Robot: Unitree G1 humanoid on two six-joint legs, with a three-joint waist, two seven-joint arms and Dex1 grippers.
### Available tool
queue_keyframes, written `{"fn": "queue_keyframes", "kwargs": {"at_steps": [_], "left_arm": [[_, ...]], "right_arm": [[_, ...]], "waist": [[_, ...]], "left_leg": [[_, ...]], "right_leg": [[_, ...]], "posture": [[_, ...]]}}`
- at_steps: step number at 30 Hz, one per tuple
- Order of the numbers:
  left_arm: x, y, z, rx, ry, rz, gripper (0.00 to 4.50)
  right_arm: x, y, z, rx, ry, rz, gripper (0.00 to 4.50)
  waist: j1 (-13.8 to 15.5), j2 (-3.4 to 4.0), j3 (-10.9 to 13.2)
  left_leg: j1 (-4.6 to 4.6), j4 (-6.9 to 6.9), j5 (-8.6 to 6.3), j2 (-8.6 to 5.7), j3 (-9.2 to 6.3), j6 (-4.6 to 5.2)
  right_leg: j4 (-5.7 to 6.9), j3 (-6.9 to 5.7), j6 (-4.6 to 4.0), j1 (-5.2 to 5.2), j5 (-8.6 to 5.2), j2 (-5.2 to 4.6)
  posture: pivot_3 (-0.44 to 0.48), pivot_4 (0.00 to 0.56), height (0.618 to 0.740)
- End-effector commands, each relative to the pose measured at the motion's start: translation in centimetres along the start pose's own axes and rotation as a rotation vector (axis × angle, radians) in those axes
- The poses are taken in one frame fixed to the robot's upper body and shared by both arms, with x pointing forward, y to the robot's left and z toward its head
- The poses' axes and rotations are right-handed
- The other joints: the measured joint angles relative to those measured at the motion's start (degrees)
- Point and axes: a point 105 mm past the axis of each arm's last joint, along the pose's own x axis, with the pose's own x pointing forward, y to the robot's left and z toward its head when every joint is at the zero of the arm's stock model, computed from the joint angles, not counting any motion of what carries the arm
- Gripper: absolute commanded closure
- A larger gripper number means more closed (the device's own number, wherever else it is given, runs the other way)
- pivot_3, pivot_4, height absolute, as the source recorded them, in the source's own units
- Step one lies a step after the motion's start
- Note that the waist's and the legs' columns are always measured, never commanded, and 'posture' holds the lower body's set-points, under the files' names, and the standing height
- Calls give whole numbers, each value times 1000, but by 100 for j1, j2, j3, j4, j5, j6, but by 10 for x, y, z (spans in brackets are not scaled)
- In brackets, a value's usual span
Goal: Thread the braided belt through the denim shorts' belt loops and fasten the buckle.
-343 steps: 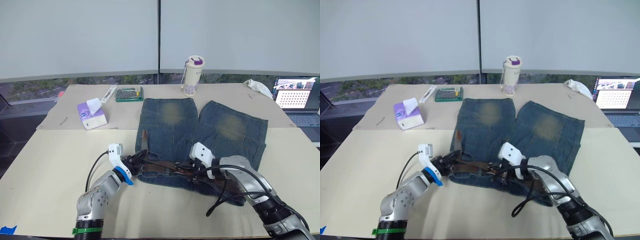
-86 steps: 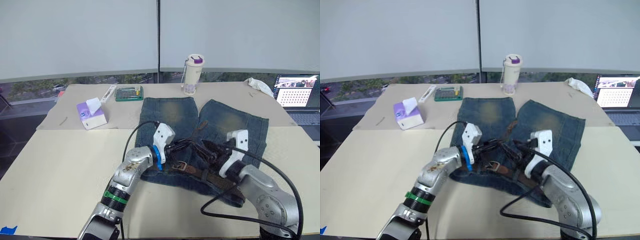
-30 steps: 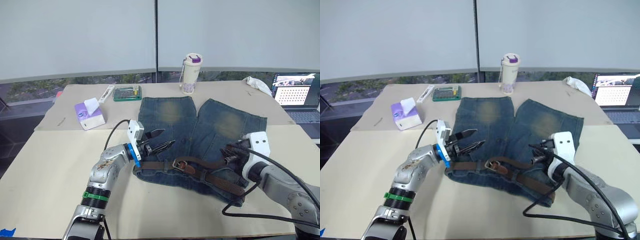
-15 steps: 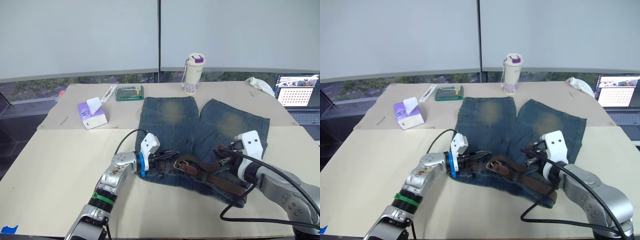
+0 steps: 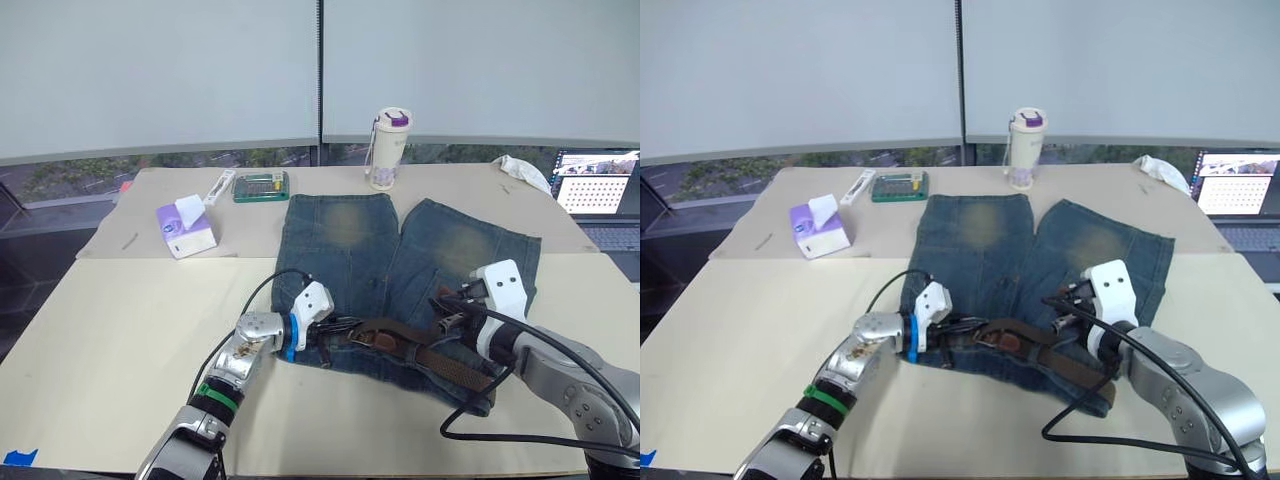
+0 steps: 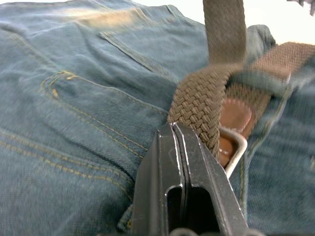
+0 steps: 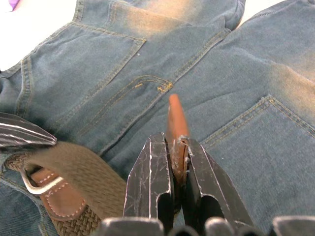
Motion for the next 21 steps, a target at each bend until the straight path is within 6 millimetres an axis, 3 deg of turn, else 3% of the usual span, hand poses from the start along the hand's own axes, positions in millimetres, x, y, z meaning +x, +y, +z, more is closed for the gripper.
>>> {"fn": "queue_keyframes", "kwargs": {"at_steps": [1,6,12,17,21], "left_arm": [[7,-5,-20,-3,122,-15,4481],[11,-25,-33,56,223,-141,4481],[5,-32,-48,67,299,-204,4481],[5,-24,-49,62,303,-152,4481],[6,-6,-26,-39,152,-29,4481]], "right_arm": [[-7,-2,19,-30,-71,-19,4500],[-15,-10,26,-9,-100,-50,4500],[-24,-25,35,27,-134,-110,4500],[-23,-23,37,53,-147,-107,4500],[-20,-16,42,95,-178,-67,4500]], "waist": [[17,-1,0],[38,2,-5],[67,0,-7],[96,-1,-10],[97,-1,-11]], "left_leg": [[0,1,-1,0,0,1],[5,3,-2,-1,0,4],[6,3,-3,0,0,6],[6,3,-3,0,1,6],[6,4,-3,0,1,6]], "right_leg": [[0,0,0,0,0,-1],[1,-1,0,6,0,0],[1,-1,1,7,0,0],[2,-1,1,7,0,-1],[3,1,1,8,0,-2]], "posture": [[0,150,740],[0,150,740],[0,150,740],[0,150,740],[0,150,740]]}}
